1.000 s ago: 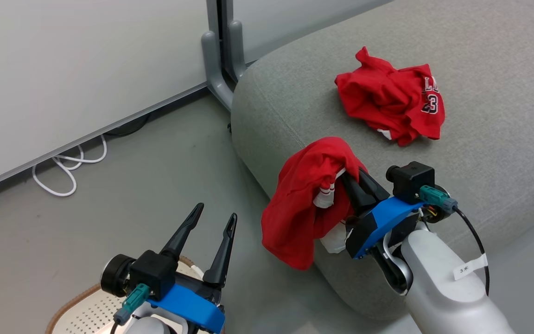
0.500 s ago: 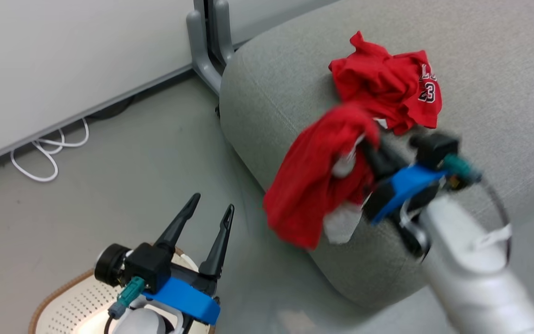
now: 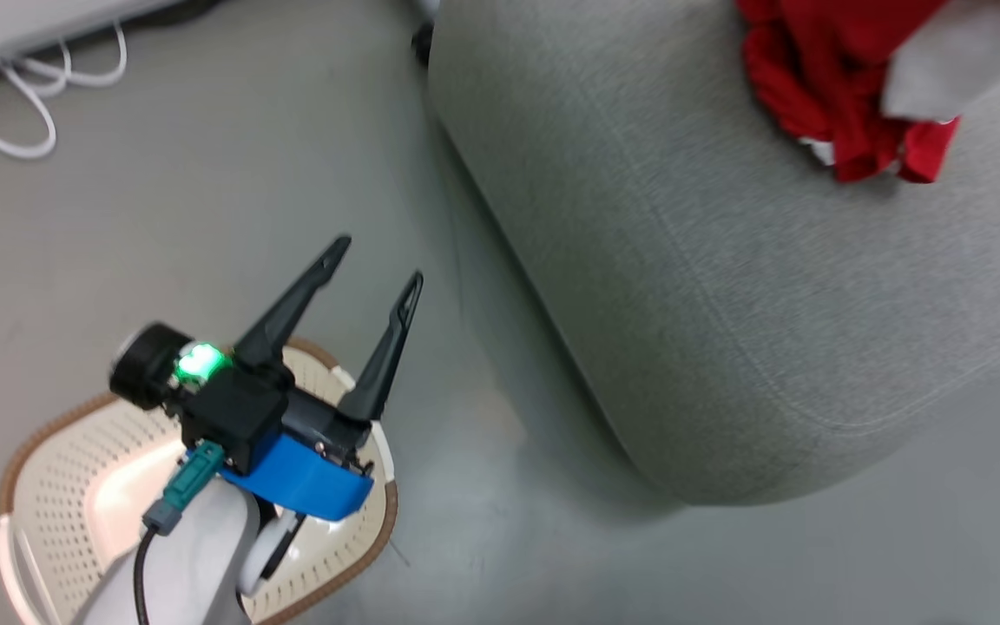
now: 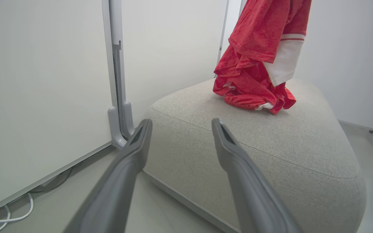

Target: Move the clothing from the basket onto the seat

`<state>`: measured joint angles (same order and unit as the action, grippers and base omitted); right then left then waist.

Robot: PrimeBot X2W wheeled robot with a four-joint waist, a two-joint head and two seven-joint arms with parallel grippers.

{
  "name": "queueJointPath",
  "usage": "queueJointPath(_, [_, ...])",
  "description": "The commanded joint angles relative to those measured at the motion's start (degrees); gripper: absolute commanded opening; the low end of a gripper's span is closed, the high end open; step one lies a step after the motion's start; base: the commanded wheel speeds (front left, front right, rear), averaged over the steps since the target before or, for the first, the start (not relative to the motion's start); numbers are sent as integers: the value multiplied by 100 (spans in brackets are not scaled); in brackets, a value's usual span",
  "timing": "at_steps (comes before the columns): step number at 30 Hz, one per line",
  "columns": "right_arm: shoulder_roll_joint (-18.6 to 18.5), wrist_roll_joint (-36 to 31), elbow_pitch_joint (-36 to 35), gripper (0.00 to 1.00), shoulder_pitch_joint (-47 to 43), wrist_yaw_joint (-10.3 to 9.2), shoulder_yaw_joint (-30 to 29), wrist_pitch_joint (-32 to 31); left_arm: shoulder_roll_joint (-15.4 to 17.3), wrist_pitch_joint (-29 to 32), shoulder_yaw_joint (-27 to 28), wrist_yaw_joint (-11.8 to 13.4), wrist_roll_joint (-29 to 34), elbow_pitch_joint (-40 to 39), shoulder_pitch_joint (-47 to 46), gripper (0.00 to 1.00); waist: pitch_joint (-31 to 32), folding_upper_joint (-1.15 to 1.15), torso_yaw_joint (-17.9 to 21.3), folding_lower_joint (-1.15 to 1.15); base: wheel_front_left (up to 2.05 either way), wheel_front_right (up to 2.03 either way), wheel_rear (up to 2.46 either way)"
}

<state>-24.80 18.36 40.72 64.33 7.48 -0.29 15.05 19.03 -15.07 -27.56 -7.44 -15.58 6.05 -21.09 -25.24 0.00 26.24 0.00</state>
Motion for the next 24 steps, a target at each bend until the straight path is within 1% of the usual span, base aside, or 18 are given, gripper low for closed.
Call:
queueJointPath(1, [-6,-101,-43,0,55,3,-151,12,67,-16,-20,-7,35,-78,-174,100,-559,0,-237,0,0,0,0])
queueJointPath(3, [-63,-186,-146,0,46,2,-530,13,178,-15,-74,-7,79,-197,-339,100,-842,0,-319,0,0,0,0])
queueJointPath(5, [-39,-278,-182,0,-74,2,-870,15,291,-16,-142,-7,131,-304,-504,100,-1105,0,-393,0,0,0,0])
queueJointPath(11, [314,-507,65,0,-370,2,-1570,17,575,31,-256,-7,200,-563,-807,100,-1675,0,-520,0,0,0,0])
queueJointPath(16, [655,-773,467,0,-524,2,-1756,17,695,50,-202,38,178,-647,-754,100,-1829,0,-526,0,0,0,0])
queueJointPath(22, [840,-944,489,0,-630,2,-1809,17,743,50,-194,93,145,-632,-675,100,-1813,0,-491,0,0,0,0])
queueJointPath(23, [865,-964,472,7,-632,2,-1802,17,738,49,-195,97,137,-626,-677,100,-1803,0,-480,0,0,0,0])
queueJointPath(24, [873,-992,449,28,-647,2,-1790,17,731,48,-210,96,131,-626,-684,100,-1792,0,-469,0,0,0,0])
